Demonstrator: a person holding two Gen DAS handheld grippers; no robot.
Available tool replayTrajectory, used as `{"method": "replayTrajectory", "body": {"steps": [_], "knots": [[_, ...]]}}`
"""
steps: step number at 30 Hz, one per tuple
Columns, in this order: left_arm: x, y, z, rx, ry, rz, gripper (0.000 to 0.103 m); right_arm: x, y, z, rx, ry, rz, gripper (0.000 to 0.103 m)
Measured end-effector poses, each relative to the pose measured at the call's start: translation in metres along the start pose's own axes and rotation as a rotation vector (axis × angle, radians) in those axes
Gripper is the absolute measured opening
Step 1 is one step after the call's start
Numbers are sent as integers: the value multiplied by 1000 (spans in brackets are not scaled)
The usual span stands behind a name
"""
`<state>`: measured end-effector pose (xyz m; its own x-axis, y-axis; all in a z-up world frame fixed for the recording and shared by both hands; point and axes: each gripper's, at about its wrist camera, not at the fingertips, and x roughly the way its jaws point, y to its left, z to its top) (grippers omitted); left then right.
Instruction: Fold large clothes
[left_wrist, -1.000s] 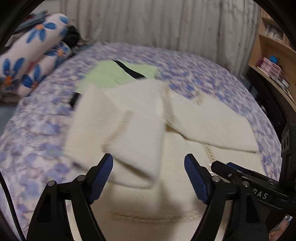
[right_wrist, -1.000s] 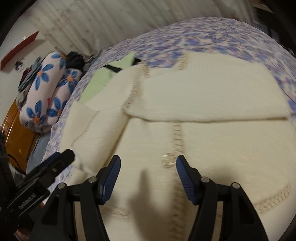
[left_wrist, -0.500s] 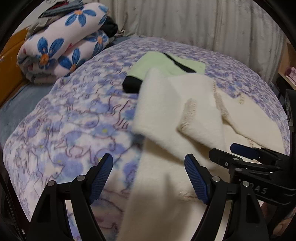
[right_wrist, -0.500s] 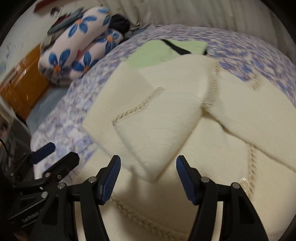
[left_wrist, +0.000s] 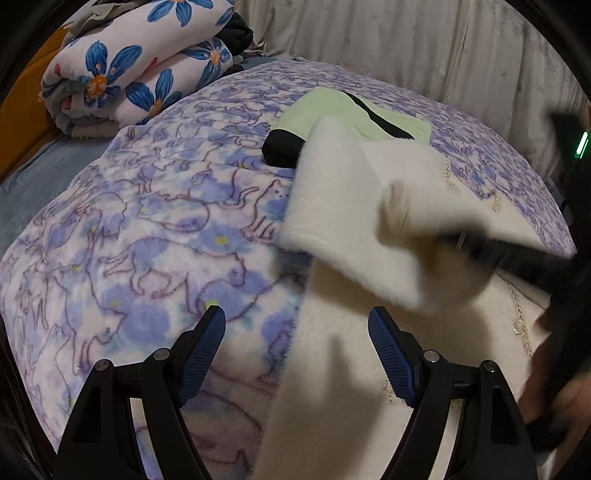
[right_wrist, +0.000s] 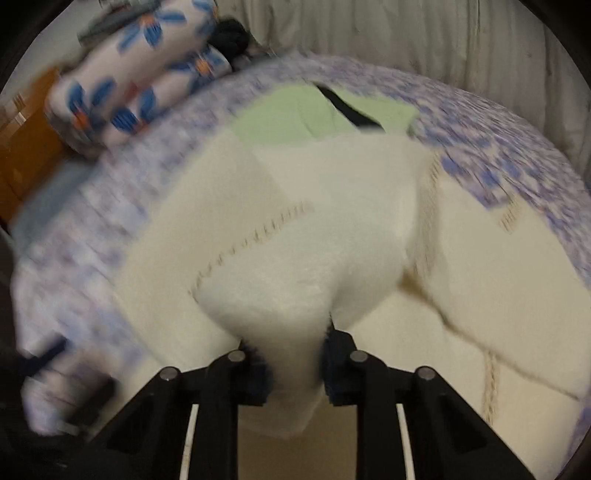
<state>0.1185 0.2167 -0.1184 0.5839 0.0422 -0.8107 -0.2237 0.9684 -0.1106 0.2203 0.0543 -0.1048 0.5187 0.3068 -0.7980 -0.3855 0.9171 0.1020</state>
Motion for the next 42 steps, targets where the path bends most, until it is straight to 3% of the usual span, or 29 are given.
{"method": "replayTrajectory", "body": {"steps": [4,6,8,11,12,14,15,18,21,24,31,39,40,41,42], "knots": [[-5,5,0,-17,-15,-2,78,-65,-18,34,61,-217,84,18],[-8,6,1,-22,-27,-11,78,-100,-53,41,179,-326,107,18],[-11,5,2,-20,-37,-20,78,-116,-90,38,294,-370,112,19],[-11,0,2,-1,-36,-30,78,-112,-151,14,460,-303,52,27],[-10,-2,3,9,-33,-34,78,-101,-174,-1,518,-226,20,39],[-8,-8,4,30,-30,-41,78,-82,-204,-31,593,-91,-32,49],[-7,-11,6,44,-26,-47,78,-72,-218,-50,614,-9,-60,49],[1,-19,14,72,3,-78,78,-62,-241,-92,628,101,-122,49],[17,-29,30,111,36,-112,79,-68,-254,-112,628,120,-137,49],[40,-38,53,146,66,-113,79,-77,-265,-112,625,93,-133,49],[98,-53,113,160,136,-123,79,-62,-297,-75,600,24,-103,49],[158,-71,143,169,187,-92,79,-11,-321,-49,579,40,-91,49],[164,-72,145,153,191,-97,77,-9,-319,-48,565,31,-100,49],[168,-72,147,132,186,-108,60,-7,-317,-47,544,29,-116,46],[169,-73,149,119,180,-131,42,-5,-312,-44,501,26,-144,20]]}}
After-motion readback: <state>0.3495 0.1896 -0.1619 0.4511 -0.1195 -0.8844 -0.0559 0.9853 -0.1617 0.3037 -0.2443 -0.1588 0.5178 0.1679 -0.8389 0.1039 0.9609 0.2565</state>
